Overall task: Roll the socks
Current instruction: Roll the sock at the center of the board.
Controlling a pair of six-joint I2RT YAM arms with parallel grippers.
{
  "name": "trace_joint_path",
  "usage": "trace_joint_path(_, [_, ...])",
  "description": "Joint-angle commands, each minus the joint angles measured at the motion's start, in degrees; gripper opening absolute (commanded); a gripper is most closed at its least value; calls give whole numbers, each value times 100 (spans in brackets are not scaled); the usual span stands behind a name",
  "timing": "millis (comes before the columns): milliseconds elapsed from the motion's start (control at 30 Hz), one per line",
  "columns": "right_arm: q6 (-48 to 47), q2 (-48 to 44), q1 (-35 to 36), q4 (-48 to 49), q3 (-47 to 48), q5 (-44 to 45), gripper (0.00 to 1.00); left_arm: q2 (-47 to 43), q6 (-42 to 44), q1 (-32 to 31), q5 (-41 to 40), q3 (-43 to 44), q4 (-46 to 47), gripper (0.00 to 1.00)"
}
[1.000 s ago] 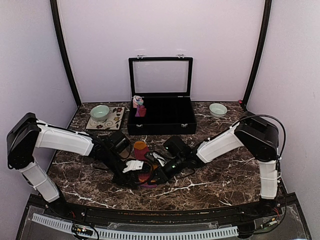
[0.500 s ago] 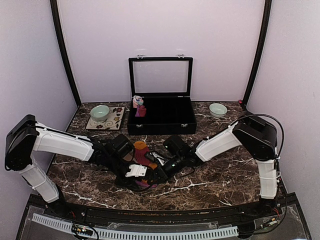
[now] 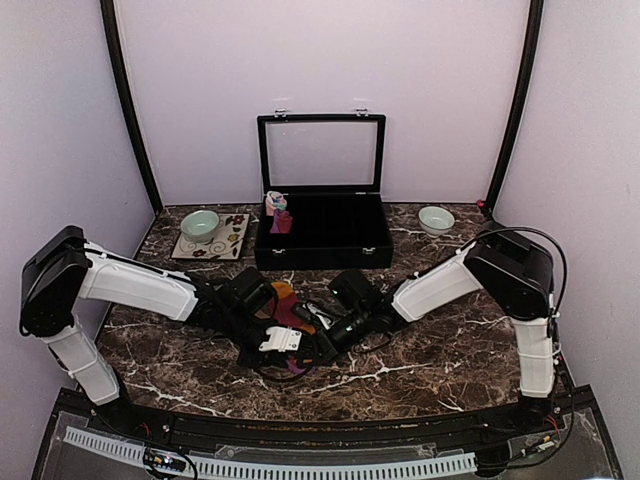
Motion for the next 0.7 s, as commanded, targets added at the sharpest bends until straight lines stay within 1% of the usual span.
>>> trace_joint_path(0, [24,352,-112,-996,-339,1147,2,348,-95,-54,-133,21,-267,0])
trace_joint_path(200, [163,310,-113,-859,-308,1143,4,446,-146,-53,-113,48,-392,0])
trace_joint_path(367, [159,-75,-119,-558,-559,1452,13,632,-255,0,16,157,-659,0])
trace_joint_path(400, [154,-168,-121,-490,-615,1560,23,670,-284,22,95,215,-709,0])
trace_joint_path(433, [149,-255,-128,-447,-654,1670,51,720,-318,69,172,284,-815,0])
trace_joint_path(467, [145,-331,-138,-417,-682,1757,93,764,-342,111,253,354,-898,0])
trace_joint_path(500, [133,-399,-142,-388,-715,1841,99,825,-366,147,313,427,-965,0])
trace_joint_path(667, [126,-661,-213,-219,-978,2055,99,1027,-410,250,444,603,-1199,0])
